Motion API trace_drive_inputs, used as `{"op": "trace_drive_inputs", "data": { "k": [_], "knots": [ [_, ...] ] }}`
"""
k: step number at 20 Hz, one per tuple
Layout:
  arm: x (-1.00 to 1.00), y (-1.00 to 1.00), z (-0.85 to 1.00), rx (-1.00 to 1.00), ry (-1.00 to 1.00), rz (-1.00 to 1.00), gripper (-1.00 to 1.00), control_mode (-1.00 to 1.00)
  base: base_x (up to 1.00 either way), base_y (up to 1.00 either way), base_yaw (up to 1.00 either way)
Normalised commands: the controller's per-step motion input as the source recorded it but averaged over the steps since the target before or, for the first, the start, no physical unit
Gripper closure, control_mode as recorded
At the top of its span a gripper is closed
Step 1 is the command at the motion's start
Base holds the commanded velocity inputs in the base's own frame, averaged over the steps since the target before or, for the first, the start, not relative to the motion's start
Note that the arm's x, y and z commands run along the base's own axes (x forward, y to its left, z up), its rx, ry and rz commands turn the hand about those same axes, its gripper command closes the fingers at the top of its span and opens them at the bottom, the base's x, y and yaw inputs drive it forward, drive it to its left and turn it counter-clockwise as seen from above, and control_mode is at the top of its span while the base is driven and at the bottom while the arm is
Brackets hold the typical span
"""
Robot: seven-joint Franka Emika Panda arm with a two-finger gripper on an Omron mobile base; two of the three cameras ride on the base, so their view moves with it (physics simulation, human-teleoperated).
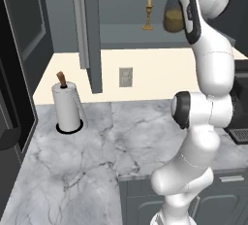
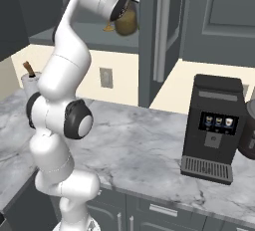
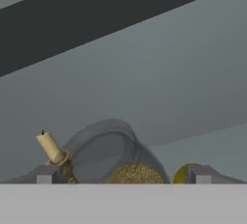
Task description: Pick the jar and candle from the dining table and place them in the open cabinet. Close the cabinet after placing the objects.
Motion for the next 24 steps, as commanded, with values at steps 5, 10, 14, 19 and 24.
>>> {"op": "trace_drive_inputs", "data": {
  "k": [5, 10, 14, 19, 24],
  "knots": [
    [0.01, 0.10, 0.21, -0.01, -0.04, 0.00, -1.00, -1.00, 0.00, 0.00, 0.00],
    [-0.32, -0.06, 0.07, 0.00, -0.10, 0.00, -1.00, -1.00, 0.00, 0.00, 0.00],
    [-0.42, -0.06, 0.18, 0.00, -0.11, 0.00, -1.00, -1.00, 0.00, 0.00, 0.00],
    [-0.66, -0.04, 0.02, 0.00, -0.02, 0.00, -1.00, -1.00, 0.00, 0.00, 0.00],
    [-0.85, 0.00, -0.10, 0.00, 0.00, 0.00, -1.00, -1.00, 0.00, 0.00, 0.00]
  ]
}}
